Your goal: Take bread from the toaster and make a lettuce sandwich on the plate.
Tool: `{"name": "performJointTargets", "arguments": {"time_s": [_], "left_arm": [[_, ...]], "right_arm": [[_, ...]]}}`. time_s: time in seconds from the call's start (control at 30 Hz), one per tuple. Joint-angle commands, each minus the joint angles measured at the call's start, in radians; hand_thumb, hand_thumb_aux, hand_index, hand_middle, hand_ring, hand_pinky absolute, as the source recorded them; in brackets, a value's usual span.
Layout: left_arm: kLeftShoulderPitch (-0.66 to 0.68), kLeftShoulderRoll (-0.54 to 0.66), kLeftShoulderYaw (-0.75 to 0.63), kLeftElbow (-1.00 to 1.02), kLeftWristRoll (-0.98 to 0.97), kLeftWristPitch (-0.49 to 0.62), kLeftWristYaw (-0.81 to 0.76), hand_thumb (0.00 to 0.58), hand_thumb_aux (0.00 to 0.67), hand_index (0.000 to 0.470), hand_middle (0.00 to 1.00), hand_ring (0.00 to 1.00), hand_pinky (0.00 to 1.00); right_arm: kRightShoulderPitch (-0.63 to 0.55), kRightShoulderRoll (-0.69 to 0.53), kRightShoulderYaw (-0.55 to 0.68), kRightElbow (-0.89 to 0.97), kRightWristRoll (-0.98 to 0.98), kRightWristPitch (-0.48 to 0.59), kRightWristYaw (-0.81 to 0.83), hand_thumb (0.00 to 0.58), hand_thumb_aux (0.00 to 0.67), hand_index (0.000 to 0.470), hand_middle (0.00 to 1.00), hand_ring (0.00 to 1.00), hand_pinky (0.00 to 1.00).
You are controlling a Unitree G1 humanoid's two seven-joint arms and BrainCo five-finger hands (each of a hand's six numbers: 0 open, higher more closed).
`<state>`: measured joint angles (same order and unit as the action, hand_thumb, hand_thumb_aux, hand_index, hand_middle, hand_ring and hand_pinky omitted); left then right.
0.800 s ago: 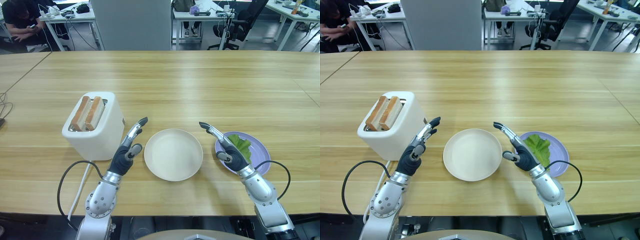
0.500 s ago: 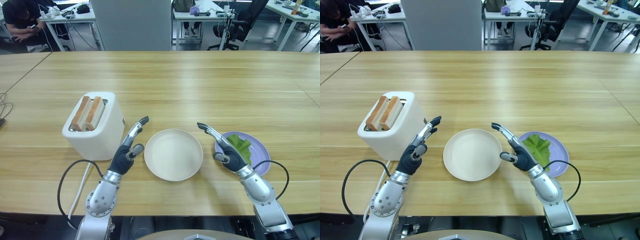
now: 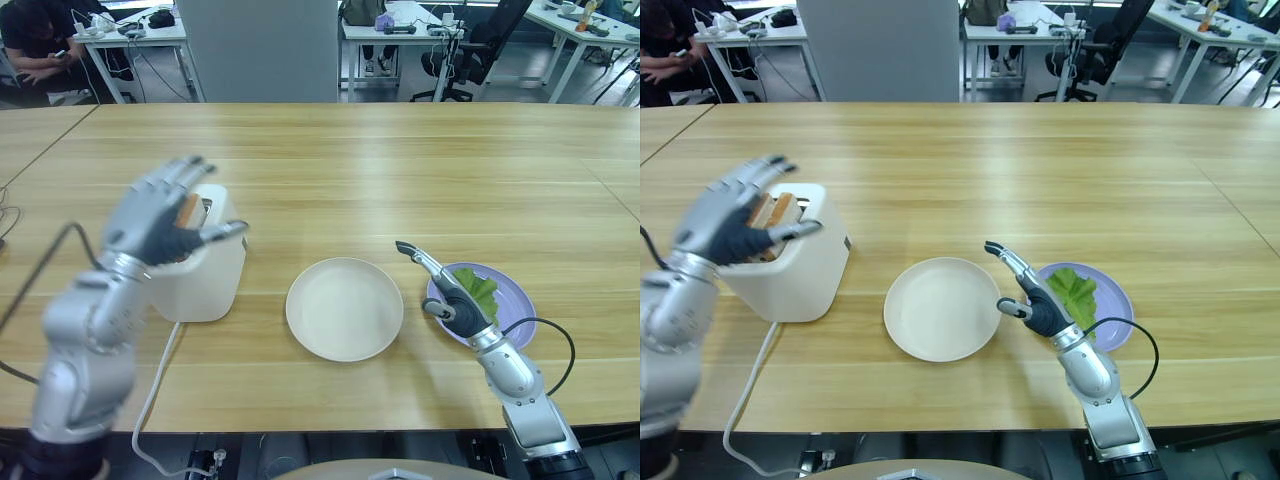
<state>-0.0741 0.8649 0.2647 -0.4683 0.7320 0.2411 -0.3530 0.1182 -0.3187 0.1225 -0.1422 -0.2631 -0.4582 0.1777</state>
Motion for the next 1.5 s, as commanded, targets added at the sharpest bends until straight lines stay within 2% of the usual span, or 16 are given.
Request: {"name": "performJointTargets", "arguments": {"time_s": [0.03, 0.17, 0.4, 0.87, 0.9, 0.93, 0.97, 1.0, 1.03, 1.07, 1.17, 1.2, 1.23, 1.43, 1.47, 1.5], "left_arm": [[-0.027, 0.085, -0.032, 0.183, 0.099, 0.03, -0.022, 0.0, 0.0, 0.0, 0.0, 0.0, 0.0], [-0.054, 0.153, -0.124, 0.356, 0.191, 0.026, -0.008, 0.0, 0.0, 0.0, 0.0, 0.0, 0.0], [-0.111, 0.142, -0.229, 0.513, 0.218, 0.001, 0.013, 0.0, 0.0, 0.0, 0.0, 0.0, 0.0], [-0.103, 0.144, -0.289, 0.479, 0.214, 0.002, -0.057, 0.0, 0.0, 0.0, 0.0, 0.0, 0.0], [-0.106, 0.135, -0.286, 0.469, 0.205, 0.004, -0.059, 0.1, 0.06, 0.041, 0.0, 0.0, 0.0], [-0.109, 0.128, -0.286, 0.464, 0.201, 0.004, -0.058, 0.251, 0.166, 0.114, 0.0, 0.0, 0.0], [-0.111, 0.124, -0.286, 0.462, 0.198, 0.004, -0.058, 0.334, 0.234, 0.161, 0.0, 0.0, 0.0], [-0.109, 0.121, -0.29, 0.462, 0.201, 0.004, -0.057, 0.334, 0.234, 0.161, 0.0, 0.0, 0.0], [-0.107, 0.119, -0.292, 0.462, 0.203, 0.005, -0.056, 0.422, 0.321, 0.22, 0.0, 0.0, 0.0], [-0.103, 0.115, -0.3, 0.465, 0.205, 0.002, -0.059, 0.436, 0.336, 0.231, 0.0, 0.0, 0.0], [-0.09, 0.109, -0.316, 0.465, 0.214, 0.0, -0.063, 0.307, 0.21, 0.144, 0.0, 0.0, 0.0], [-0.084, 0.109, -0.315, 0.467, 0.217, 0.003, -0.055, 0.307, 0.21, 0.144, 0.0, 0.0, 0.0], [-0.079, 0.11, -0.314, 0.465, 0.222, 0.007, -0.05, 0.22, 0.142, 0.097, 0.0, 0.0, 0.0], [-0.079, 0.119, -0.332, 0.461, 0.25, -0.002, -0.056, 0.092, 0.055, 0.038, 0.0, 0.0, 0.0], [-0.08, 0.117, -0.335, 0.462, 0.253, -0.003, -0.055, 0.018, 0.011, 0.007, 0.0, 0.0, 0.0], [-0.082, 0.115, -0.336, 0.464, 0.253, -0.005, -0.054, 0.018, 0.011, 0.007, 0.0, 0.0, 0.0]], "right_arm": [[-0.017, 0.001, 0.003, 0.028, -0.012, 0.008, -0.004, 0.0, 0.0, 0.0, 0.0, 0.0, 0.0], [-0.023, 0.002, 0.005, 0.039, -0.016, 0.005, -0.009, 0.0, 0.0, 0.0, 0.0, 0.0, 0.0], [-0.028, 0.001, 0.012, 0.052, -0.025, -0.001, -0.013, 0.0, 0.0, 0.0, 0.0, 0.0, 0.0], [-0.027, -0.003, 0.02, 0.047, -0.037, -0.001, -0.012, 0.0, 0.0, 0.0, 0.0, 0.0, 0.0], [-0.027, -0.003, 0.02, 0.046, -0.038, 0.0, -0.012, 0.0, 0.0, 0.0, 0.0, 0.0, 0.0], [-0.026, -0.003, 0.019, 0.045, -0.04, 0.0, -0.013, 0.0, 0.0, 0.0, 0.0, 0.0, 0.0], [-0.026, -0.004, 0.019, 0.044, -0.041, 0.0, -0.014, 0.0, 0.0, 0.0, 0.0, 0.0, 0.0], [-0.028, -0.004, 0.019, 0.045, -0.041, 0.0, -0.013, 0.0, 0.0, 0.0, 0.0, 0.0, 0.0], [-0.03, -0.004, 0.019, 0.046, -0.041, 0.0, -0.012, 0.0, 0.0, 0.0, 0.0, 0.0, 0.0], [-0.03, -0.004, 0.019, 0.045, -0.041, 0.0, -0.012, 0.0, 0.0, 0.0, 0.0, 0.0, 0.0], [-0.027, -0.005, 0.019, 0.041, -0.043, 0.001, -0.013, 0.0, 0.0, 0.0, 0.0, 0.0, 0.0], [-0.03, -0.005, 0.02, 0.043, -0.043, 0.0, -0.012, 0.0, 0.0, 0.0, 0.0, 0.0, 0.0], [-0.032, -0.005, 0.021, 0.045, -0.042, 0.0, -0.011, 0.0, 0.0, 0.0, 0.0, 0.0, 0.0], [-0.027, -0.007, 0.021, 0.043, -0.046, -0.002, -0.013, 0.0, 0.0, 0.0, 0.0, 0.0, 0.0], [-0.026, -0.007, 0.022, 0.042, -0.047, -0.002, -0.013, 0.0, 0.0, 0.0, 0.0, 0.0, 0.0], [-0.025, -0.008, 0.022, 0.041, -0.048, -0.002, -0.013, 0.0, 0.0, 0.0, 0.0, 0.0, 0.0]]}}
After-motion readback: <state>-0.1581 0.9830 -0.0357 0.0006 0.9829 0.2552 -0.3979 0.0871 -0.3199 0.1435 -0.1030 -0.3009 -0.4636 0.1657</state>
